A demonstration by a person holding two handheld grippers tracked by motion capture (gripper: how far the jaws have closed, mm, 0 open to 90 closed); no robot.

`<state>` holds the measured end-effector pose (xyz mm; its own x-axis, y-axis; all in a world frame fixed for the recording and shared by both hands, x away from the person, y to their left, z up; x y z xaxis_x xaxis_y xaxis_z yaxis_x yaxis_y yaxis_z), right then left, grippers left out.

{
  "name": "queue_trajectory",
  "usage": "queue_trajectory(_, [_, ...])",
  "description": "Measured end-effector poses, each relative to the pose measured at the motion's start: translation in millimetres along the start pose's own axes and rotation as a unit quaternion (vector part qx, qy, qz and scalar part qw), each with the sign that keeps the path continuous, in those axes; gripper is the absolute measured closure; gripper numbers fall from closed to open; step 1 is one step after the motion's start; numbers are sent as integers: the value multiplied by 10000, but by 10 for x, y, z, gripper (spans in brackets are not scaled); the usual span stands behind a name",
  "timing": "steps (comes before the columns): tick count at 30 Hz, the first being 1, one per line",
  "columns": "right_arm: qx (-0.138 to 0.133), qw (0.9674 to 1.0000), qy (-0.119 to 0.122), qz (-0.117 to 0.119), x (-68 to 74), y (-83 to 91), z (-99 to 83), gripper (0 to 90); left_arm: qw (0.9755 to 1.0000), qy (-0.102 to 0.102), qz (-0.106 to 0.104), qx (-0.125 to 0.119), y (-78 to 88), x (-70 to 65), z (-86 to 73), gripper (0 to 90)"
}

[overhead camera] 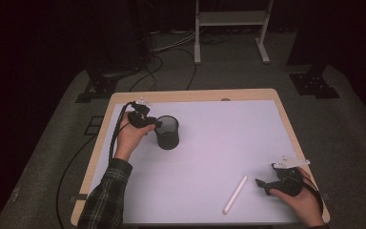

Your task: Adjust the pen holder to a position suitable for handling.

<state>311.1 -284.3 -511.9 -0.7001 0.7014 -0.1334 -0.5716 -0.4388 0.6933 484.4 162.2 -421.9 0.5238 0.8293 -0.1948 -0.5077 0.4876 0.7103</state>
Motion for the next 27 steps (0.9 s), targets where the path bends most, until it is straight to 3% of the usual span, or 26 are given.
queue_trajectory(6, [1, 10000, 1, -1, 0, 0, 0, 79, 9999, 98, -135, 47, -63, -16, 0, 695])
queue_trajectory(13, [-2, 10000, 0, -1, 0, 0, 0, 79, 9998, 47, 3, 195, -92, -29, 9, 761])
queue_trajectory(17, [-2, 10000, 0, 0, 0, 0, 0, 79, 9996, 23, -108, 268, -97, -43, 16, 807])
queue_trajectory(27, [-2, 10000, 2, -2, 0, 0, 0, 79, 9991, 9, -172, 399, -70, -101, 15, 816])
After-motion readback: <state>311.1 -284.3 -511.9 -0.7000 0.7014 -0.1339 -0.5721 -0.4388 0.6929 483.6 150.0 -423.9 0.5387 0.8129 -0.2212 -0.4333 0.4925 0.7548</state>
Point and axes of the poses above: each handheld gripper's, and its own axes: y roughly backward along the jaws, z roughly out of its top, x roughly to its left, the point moved 4 cm from there along -y, roughly forward along the jaws, and after that the axes turned 11 degrees about y, right-handed, at the moved point
